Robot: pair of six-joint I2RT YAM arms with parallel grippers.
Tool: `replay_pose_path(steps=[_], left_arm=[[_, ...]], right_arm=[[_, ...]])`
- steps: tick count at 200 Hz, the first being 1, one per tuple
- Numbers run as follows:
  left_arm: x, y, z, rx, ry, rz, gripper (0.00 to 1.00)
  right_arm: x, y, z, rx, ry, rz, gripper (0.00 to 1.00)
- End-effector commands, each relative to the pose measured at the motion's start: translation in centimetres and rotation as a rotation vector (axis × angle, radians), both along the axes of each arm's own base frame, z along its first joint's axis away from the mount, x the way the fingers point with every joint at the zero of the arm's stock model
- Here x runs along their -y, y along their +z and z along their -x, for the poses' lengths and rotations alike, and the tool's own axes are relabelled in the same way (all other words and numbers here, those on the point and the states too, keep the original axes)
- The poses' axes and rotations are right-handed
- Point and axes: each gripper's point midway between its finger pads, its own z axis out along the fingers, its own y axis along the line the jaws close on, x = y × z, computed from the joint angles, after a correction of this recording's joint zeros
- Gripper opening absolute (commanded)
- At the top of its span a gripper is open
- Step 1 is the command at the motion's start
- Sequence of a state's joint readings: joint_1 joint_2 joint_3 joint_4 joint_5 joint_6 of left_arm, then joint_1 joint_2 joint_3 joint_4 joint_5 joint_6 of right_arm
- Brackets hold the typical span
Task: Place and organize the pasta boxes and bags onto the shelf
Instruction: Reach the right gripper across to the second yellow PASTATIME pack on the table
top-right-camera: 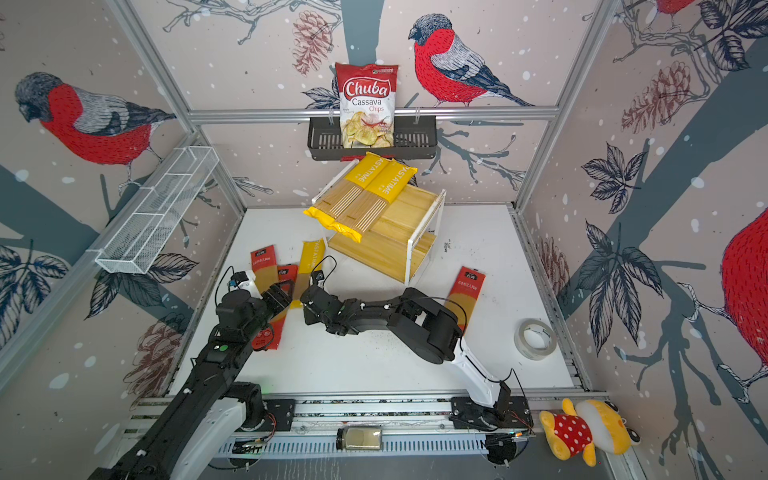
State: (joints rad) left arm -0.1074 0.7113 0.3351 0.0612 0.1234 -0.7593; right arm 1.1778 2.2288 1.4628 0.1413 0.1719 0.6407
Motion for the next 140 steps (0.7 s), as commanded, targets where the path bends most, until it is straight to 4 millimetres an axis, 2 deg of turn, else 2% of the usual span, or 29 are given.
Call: replay_pose_path(steps=[1,30,61,83,97,118,140], left_arm=[[0.0,0.6,-0.2,0.019,-0.003,-0.002,0.67],[0.2,-0.1,-0.2,0.000,-0.007,0.009,0.66],[0.9,-1.3,0.4,-0.040,-0.040,0.023,0.66],[1.8,-2.4,1.3,-0.058,-0.062,0.059,0.66],[2.5,-2.8,1.7,-0.072,-0.077,0.062,0.67],[3.7,-3.4,2.3,-0.086,-0.100,0.070,0.67],[4.4,-4.8,3.0,-0.115,-0.117,0.076,0.67]], right_arm=[[0.7,0.6,2.0,-0.004,0.109,0.040,0.00],[3.4,0.7,4.8,-0.044,0.220,0.106,0.00],[8.4,-0.3,8.6,-0.094,0.270,0.201,0.00],[11.4,-0.2,10.3,-0.111,0.265,0.212,0.01],[11.7,0.6,11.2,-0.124,0.290,0.174,0.06],[11.3,2.4,12.3,-0.152,0.361,0.099,0.20],[11.2,5.0,10.2,-0.145,0.300,-0.008,0.30]])
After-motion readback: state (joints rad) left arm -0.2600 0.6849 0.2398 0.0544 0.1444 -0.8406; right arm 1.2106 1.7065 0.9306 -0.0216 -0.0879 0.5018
